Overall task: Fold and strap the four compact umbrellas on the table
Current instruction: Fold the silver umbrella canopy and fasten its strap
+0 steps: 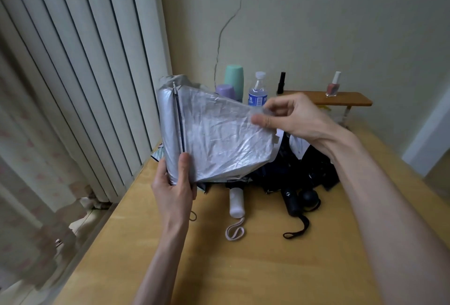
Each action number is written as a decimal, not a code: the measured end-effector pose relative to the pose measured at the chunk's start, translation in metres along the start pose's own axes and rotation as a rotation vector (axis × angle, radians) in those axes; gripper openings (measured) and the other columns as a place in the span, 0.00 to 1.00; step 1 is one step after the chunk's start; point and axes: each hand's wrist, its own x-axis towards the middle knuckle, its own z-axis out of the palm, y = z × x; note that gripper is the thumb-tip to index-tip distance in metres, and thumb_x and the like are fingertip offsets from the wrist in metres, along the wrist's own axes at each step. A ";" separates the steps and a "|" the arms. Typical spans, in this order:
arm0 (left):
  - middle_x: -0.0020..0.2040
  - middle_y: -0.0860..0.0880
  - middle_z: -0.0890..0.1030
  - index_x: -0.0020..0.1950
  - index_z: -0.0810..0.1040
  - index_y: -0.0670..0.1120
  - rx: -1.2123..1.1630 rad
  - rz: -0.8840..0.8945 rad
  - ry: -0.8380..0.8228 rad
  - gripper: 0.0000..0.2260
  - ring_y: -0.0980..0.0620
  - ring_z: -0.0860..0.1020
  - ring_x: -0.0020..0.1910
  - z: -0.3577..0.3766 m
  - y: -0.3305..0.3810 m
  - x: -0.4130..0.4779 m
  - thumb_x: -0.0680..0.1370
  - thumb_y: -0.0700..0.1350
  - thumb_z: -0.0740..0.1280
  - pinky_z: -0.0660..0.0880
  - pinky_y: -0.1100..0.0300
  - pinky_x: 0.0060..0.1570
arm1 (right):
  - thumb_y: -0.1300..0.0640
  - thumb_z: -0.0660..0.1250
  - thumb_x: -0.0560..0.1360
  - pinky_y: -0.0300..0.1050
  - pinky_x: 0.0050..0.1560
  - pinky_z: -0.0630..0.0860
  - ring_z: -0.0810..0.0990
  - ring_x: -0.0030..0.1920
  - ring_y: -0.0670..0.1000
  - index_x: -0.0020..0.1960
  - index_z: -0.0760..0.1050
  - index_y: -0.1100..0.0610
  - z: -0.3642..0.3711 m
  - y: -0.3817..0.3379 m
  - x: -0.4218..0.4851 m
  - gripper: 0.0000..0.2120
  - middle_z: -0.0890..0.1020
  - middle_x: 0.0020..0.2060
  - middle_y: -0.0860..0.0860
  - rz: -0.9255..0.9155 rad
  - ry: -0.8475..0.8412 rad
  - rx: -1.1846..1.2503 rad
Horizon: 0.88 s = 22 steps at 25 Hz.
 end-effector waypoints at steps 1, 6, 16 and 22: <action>0.28 0.58 0.73 0.49 0.75 0.41 0.005 0.007 0.001 0.12 0.57 0.71 0.24 -0.001 -0.001 0.001 0.84 0.49 0.68 0.69 0.61 0.20 | 0.51 0.82 0.70 0.43 0.51 0.80 0.85 0.44 0.50 0.48 0.86 0.62 -0.003 0.005 -0.003 0.15 0.88 0.45 0.57 0.025 -0.043 -0.048; 0.29 0.56 0.73 0.52 0.77 0.39 0.042 0.038 -0.021 0.12 0.55 0.69 0.24 -0.002 -0.003 0.004 0.84 0.48 0.69 0.69 0.58 0.21 | 0.49 0.83 0.69 0.31 0.53 0.72 0.81 0.46 0.45 0.42 0.80 0.62 -0.013 0.009 -0.011 0.18 0.85 0.46 0.55 0.005 0.075 -0.259; 0.31 0.51 0.73 0.54 0.77 0.40 -0.005 0.060 0.048 0.12 0.49 0.69 0.25 0.003 -0.007 -0.001 0.84 0.50 0.69 0.68 0.57 0.21 | 0.65 0.78 0.73 0.49 0.56 0.84 0.87 0.53 0.59 0.55 0.83 0.54 0.033 0.045 -0.014 0.14 0.89 0.49 0.56 0.200 0.263 0.464; 0.30 0.54 0.73 0.55 0.76 0.40 0.007 0.036 0.088 0.14 0.52 0.71 0.24 0.007 -0.007 -0.004 0.85 0.52 0.67 0.70 0.57 0.21 | 0.57 0.76 0.75 0.53 0.67 0.75 0.83 0.63 0.56 0.69 0.79 0.56 0.046 0.055 -0.025 0.23 0.85 0.62 0.59 0.098 0.104 0.599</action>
